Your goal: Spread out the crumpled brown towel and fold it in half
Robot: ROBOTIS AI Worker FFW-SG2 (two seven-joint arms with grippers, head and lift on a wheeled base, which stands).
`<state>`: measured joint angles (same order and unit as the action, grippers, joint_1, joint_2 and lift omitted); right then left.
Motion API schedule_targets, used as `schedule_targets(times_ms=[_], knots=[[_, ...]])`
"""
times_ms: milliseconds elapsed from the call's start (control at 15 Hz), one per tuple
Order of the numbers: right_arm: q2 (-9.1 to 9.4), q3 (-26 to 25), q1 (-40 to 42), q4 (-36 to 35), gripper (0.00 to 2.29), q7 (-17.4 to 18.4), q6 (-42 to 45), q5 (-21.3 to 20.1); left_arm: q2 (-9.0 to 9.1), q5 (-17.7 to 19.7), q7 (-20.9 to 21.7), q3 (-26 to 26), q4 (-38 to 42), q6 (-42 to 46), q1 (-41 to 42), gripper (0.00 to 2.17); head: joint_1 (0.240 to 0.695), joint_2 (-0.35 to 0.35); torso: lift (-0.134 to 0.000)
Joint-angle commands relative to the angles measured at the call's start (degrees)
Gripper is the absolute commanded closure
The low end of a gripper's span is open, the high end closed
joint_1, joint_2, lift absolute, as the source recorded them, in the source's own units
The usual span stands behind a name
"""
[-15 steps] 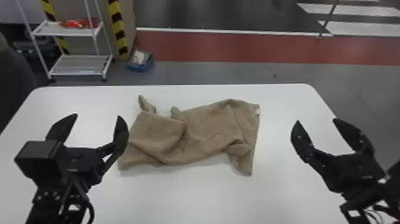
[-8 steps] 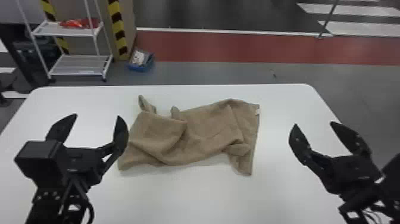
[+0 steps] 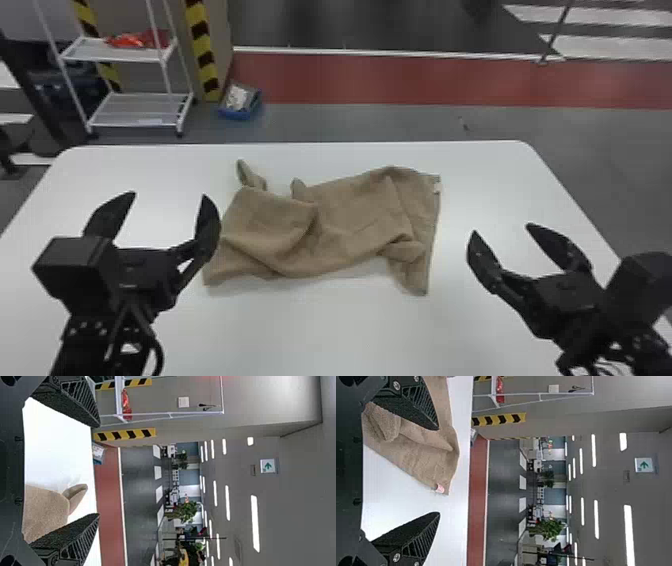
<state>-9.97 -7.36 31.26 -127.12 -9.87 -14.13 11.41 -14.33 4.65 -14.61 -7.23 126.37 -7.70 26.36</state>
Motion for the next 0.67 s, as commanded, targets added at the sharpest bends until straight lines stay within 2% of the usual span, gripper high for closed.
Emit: schedule_targets(times_ms=[0, 400, 600], knots=[[-0.05, 2.4, -0.4, 1.4, 0.22, -1.0, -0.6, -1.7, 0.0, 0.0, 0.1, -0.1, -0.3, 0.0, -0.1, 0.09, 0.695, -0.046, -0.125], [-0.05, 9.1, -3.1, 8.5, 0.29, -2.2, -1.3, -9.0, 0.0, 0.0, 0.2, 0.1, -1.0, 0.0, -0.2, 0.09, 0.695, 0.021, -0.125], [0.04, 10.5, -4.6, 11.7, 0.29, -2.2, -1.8, -11.2, 0.0, 0.0, 0.2, 0.2, -1.1, 0.0, 0.0, 0.09, 0.695, 0.043, -0.125]])
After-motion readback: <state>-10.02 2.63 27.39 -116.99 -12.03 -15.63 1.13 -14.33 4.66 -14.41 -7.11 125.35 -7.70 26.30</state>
